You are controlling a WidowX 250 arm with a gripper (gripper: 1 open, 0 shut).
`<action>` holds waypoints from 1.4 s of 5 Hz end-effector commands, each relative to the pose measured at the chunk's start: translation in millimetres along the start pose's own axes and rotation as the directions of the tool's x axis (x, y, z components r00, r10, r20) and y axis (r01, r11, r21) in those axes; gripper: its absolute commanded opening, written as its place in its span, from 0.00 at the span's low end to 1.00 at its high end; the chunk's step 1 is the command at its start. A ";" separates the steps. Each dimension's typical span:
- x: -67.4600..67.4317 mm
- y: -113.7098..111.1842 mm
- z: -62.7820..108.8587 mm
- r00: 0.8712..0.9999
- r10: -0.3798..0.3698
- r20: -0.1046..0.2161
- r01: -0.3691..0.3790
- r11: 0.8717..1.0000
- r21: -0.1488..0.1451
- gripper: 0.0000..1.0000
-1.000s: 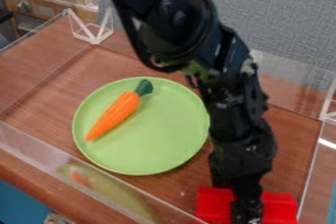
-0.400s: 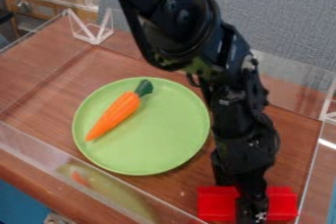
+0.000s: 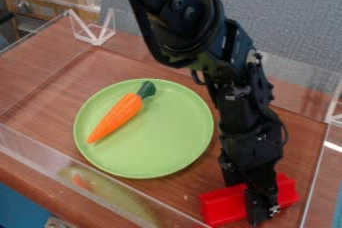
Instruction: Put the red object on the left side
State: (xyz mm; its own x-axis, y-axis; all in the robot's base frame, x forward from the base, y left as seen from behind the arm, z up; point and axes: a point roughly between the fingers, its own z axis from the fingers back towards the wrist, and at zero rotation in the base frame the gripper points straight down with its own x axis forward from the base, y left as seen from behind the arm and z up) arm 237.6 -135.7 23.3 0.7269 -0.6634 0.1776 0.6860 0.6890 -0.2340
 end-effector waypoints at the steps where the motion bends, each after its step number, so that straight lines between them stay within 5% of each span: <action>1: -14.8 6.5 18.8 0.999 0.045 -0.012 -0.045 0.999 0.030 0.00; 2: -29.8 22.8 58.8 0.993 0.115 0.015 -0.116 0.989 0.094 0.00; 3: -38.5 49.4 110.8 0.970 0.237 0.055 -0.243 0.955 0.172 0.00; 4: -44.6 74.8 154.9 0.941 0.317 0.116 -0.336 0.917 0.216 0.00; 5: -57.2 113.1 181.2 0.907 0.401 0.132 -0.421 0.875 0.240 0.00; 6: -78.7 153.4 176.1 0.877 0.465 0.123 -0.481 0.845 0.233 0.00; 7: -90.3 189.2 165.0 0.863 0.492 0.112 -0.505 0.833 0.227 0.00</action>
State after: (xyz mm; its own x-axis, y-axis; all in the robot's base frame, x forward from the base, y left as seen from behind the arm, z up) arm 298.2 98.4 101.8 0.9763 -0.1988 0.0855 0.2072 0.9728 -0.1041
